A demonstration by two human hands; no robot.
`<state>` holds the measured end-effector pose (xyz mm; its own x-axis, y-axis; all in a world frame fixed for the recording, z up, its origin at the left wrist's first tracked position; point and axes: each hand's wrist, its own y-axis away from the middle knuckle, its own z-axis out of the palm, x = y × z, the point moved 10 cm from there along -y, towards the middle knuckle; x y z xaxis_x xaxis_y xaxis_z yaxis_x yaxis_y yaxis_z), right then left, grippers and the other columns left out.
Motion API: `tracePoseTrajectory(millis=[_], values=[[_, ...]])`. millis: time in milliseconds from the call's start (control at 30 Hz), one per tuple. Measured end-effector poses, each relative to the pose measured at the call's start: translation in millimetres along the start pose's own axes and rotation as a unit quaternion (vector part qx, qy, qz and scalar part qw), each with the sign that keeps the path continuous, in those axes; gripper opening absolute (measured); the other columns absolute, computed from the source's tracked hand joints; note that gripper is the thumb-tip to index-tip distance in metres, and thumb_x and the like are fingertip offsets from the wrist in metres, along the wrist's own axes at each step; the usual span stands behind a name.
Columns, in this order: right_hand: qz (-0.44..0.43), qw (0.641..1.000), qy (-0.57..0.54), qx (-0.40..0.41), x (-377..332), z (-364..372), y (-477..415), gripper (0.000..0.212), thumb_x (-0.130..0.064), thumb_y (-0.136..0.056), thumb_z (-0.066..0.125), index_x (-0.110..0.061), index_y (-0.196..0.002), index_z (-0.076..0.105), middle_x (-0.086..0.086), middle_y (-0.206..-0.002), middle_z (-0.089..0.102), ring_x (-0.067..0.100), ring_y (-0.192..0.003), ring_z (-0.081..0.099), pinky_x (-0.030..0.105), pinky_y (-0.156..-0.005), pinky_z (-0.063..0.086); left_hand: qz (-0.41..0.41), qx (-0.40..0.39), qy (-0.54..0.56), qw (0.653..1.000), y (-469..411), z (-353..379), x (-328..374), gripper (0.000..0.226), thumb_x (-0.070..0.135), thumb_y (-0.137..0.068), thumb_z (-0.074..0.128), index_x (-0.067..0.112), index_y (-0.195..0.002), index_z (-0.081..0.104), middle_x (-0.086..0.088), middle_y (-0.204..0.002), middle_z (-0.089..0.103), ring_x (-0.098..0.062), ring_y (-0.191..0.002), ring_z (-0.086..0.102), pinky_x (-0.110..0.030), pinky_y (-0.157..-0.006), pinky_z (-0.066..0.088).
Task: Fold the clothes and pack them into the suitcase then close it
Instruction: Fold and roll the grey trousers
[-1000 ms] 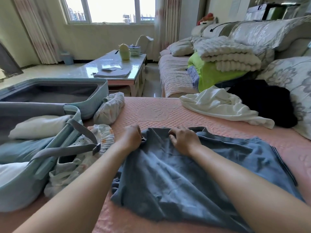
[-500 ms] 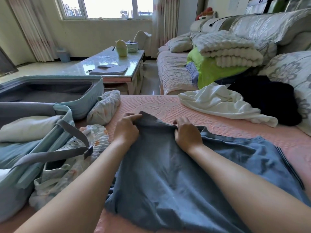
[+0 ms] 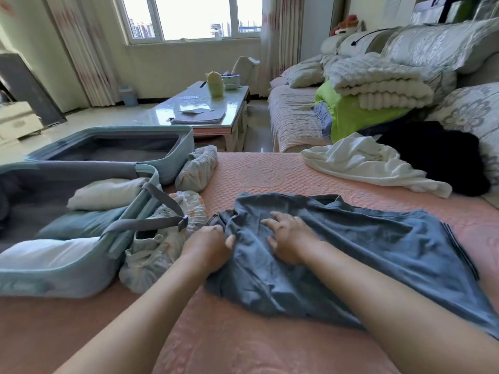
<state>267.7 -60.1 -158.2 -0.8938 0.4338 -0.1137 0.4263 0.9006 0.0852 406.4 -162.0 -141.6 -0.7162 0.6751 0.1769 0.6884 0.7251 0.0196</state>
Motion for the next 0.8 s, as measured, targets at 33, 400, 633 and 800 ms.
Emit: tracePoseTrajectory(millis=[33,400,633,800], values=[[-0.013,1.0,0.002,-0.007,-11,2,8,0.055,-0.043,-0.104,0.037,-0.026,-0.156,0.028,0.006,-0.165,0.017,0.023,-0.151,0.017,0.039,-0.121,0.015,-0.014,-0.012,0.007,1.0,11,4,-6,0.045,0.052,-0.095,0.046,0.011,-0.108,0.061,-0.012,-0.114,0.064,-0.03,-0.107,0.059,-0.034,-0.079,0.043],[-0.038,0.999,-0.021,-0.028,-36,22,81,0.064,-0.054,-0.103,0.032,-0.031,-0.16,0.013,0.005,-0.167,0.011,0.021,-0.153,0.012,0.04,-0.123,0.013,-0.081,0.072,0.264,0.959,64,-21,-36,0.024,0.022,-0.104,0.038,0.008,-0.093,0.054,-0.017,-0.102,0.066,-0.036,-0.102,0.06,-0.037,-0.081,0.042],[-0.077,0.995,-0.01,-0.06,-40,37,106,0.071,-0.06,-0.099,0.04,-0.038,-0.159,0.01,0.0,-0.168,0.002,0.018,-0.154,0.003,0.038,-0.124,0.006,0.013,0.021,-0.043,0.999,75,-21,-5,0.056,0.006,-0.089,0.05,0.015,-0.142,0.031,-0.01,-0.133,0.05,-0.029,-0.121,0.051,-0.039,-0.097,0.043],[-0.052,0.998,-0.042,-0.014,-26,27,105,0.067,-0.056,-0.102,0.036,-0.034,-0.16,0.01,0.001,-0.169,0.004,0.016,-0.154,0.004,0.036,-0.125,0.007,0.296,0.012,-0.031,0.955,78,1,69,0.05,0.031,-0.101,0.044,0.034,-0.15,0.035,0.004,-0.156,0.035,-0.021,-0.145,0.027,-0.04,-0.117,0.027]])
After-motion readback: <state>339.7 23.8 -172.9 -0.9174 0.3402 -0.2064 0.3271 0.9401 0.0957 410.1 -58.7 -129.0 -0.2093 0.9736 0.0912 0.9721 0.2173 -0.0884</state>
